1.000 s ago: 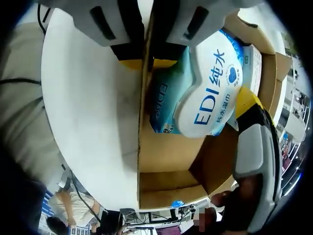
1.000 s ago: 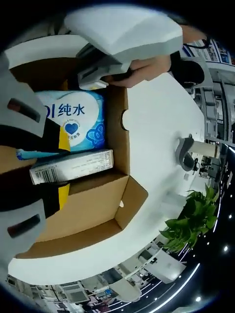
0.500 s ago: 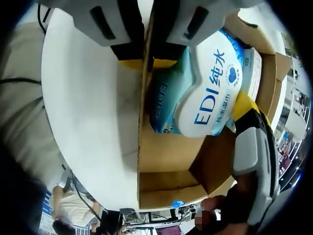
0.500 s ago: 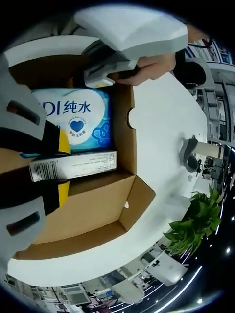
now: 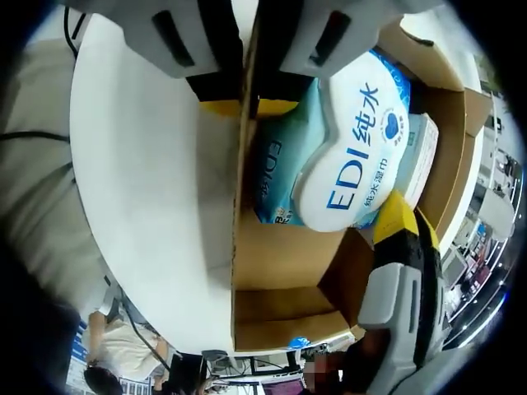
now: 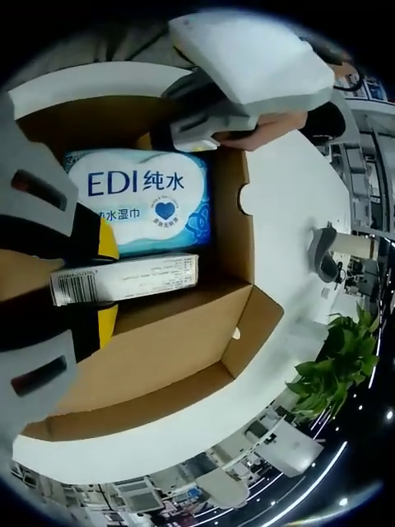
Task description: Operate the shoe box by opening the lid, removing the specified soft item, and placing it in the target area until the item is outside and the box remains undamaged.
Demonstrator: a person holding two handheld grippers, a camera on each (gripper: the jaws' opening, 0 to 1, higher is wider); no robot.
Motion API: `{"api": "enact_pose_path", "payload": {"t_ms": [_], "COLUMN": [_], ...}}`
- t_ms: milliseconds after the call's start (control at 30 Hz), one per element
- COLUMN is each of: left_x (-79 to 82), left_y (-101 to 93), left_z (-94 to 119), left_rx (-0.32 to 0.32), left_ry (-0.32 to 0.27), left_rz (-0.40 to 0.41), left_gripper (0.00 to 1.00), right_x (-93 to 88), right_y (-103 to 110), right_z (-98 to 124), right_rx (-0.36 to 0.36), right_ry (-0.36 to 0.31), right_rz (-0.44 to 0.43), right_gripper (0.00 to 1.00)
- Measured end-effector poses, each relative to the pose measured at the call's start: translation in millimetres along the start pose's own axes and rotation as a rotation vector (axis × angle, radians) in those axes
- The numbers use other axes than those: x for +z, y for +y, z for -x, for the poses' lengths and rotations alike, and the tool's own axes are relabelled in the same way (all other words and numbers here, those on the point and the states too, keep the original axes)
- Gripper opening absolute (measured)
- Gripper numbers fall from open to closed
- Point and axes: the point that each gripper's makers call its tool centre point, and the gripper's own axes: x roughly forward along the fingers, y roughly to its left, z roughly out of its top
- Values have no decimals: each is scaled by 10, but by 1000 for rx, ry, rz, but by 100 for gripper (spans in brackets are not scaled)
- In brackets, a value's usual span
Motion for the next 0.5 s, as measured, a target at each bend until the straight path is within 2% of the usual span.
{"api": "enact_pose_path", "payload": {"t_ms": [200,500], "left_x": [1,-2], "left_y": [-1,1], "left_z": [1,2], "left_rx": [0,0], "left_ry": [0,1], "left_rz": [0,0], "left_gripper": [2,2], "right_x": [-139,-364], "right_y": [-23,-48], "right_z": [73,213], "right_rx": [-8,-19], "right_ry": [16,33], "right_rz": [-21,-105], "right_gripper": [15,15]}}
